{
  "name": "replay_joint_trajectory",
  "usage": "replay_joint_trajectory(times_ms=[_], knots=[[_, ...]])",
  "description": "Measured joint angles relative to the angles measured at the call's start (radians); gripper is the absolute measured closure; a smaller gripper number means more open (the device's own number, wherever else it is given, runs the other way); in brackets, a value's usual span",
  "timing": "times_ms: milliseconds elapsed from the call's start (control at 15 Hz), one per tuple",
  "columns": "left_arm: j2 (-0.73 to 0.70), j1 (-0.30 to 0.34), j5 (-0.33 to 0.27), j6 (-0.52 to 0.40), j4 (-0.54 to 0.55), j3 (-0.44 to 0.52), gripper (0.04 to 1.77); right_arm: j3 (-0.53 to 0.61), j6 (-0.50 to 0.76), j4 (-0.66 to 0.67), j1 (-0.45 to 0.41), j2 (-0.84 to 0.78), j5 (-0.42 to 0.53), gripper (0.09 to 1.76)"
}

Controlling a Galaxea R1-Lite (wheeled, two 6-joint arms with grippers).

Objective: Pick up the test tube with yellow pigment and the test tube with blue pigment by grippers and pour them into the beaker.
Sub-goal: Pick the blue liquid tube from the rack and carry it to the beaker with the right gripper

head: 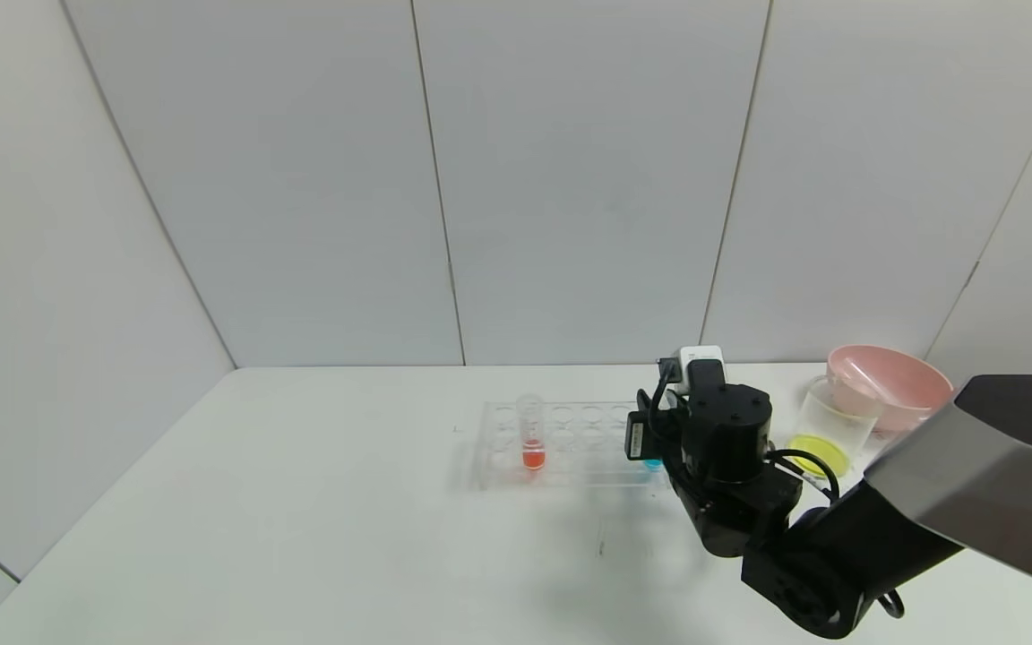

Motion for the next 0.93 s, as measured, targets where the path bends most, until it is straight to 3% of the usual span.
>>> replay_joint_trajectory(times_ms=[933], knots=[[0.0, 0.0, 0.0, 0.0, 0.0, 0.0, 0.05, 0.0, -0.051, 0.009, 0.001, -0.051, 0.005, 1.3]])
